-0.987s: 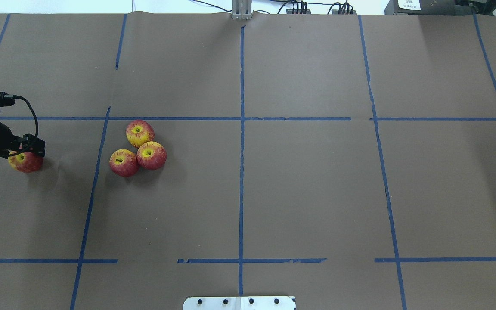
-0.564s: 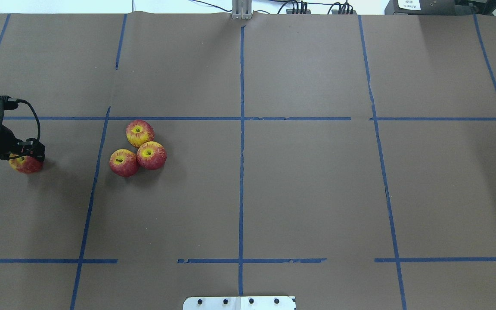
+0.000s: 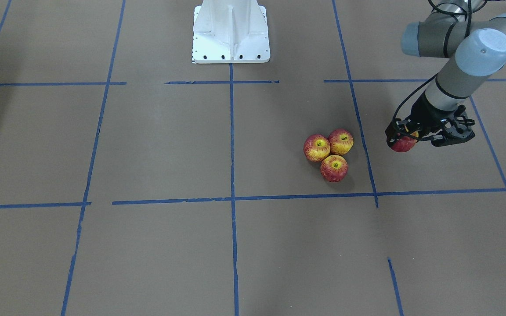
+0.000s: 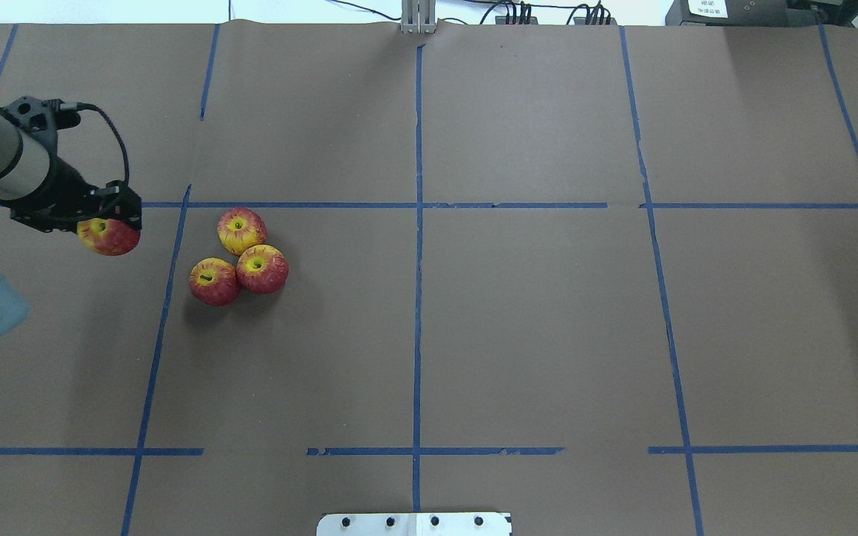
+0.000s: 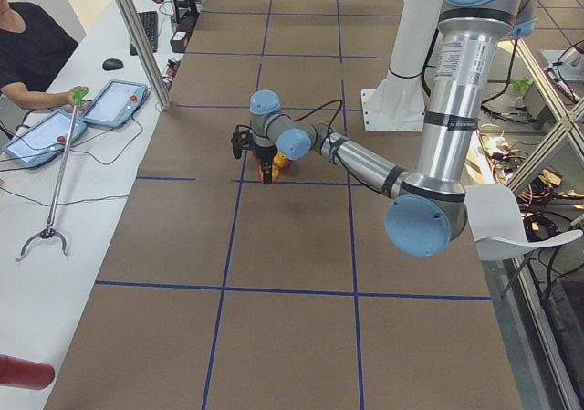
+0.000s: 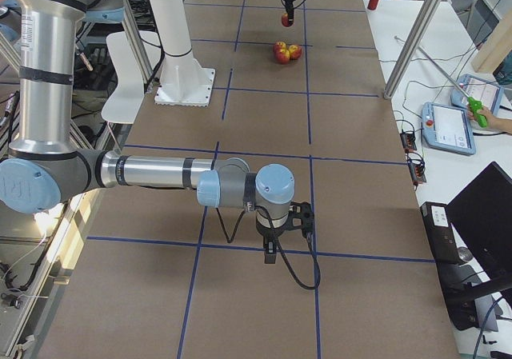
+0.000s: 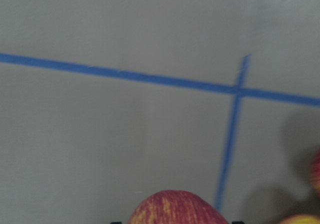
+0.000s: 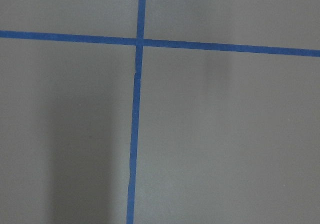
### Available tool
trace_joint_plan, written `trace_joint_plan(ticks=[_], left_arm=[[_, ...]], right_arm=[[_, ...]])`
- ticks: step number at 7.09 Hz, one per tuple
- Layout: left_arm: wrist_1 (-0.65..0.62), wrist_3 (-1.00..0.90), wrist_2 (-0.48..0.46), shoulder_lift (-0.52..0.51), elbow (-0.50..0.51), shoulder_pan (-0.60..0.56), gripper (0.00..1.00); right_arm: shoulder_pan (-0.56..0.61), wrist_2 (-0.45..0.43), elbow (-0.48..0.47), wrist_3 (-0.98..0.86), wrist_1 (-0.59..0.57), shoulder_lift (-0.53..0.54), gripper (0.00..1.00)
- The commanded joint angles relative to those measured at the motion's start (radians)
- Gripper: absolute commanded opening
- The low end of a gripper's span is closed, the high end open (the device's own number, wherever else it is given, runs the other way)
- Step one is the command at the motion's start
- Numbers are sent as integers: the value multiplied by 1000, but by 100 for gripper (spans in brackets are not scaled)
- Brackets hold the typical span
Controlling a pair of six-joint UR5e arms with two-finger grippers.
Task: Stack apples
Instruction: 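Lift the apple with the left gripper and carry it over the three-apple cluster, then lower the apple onto the top of the cluster and open the left gripper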
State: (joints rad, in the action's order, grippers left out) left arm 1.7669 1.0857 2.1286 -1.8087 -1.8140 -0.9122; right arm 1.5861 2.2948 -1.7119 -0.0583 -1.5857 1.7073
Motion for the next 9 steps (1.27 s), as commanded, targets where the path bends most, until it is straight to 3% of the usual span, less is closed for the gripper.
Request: trace_joint_plan(ticks=[1,4,9], left_arm=[[-14,132,-1,-128,18,56,0],[-9,140,-6,-155,58,143,0],[-6,137,-9,-161,73,148,0]], right_arm=[[0,0,0,0,0,0,100],[0,0,0,0,1,0,100],[0,0,0,0,1,0,100]])
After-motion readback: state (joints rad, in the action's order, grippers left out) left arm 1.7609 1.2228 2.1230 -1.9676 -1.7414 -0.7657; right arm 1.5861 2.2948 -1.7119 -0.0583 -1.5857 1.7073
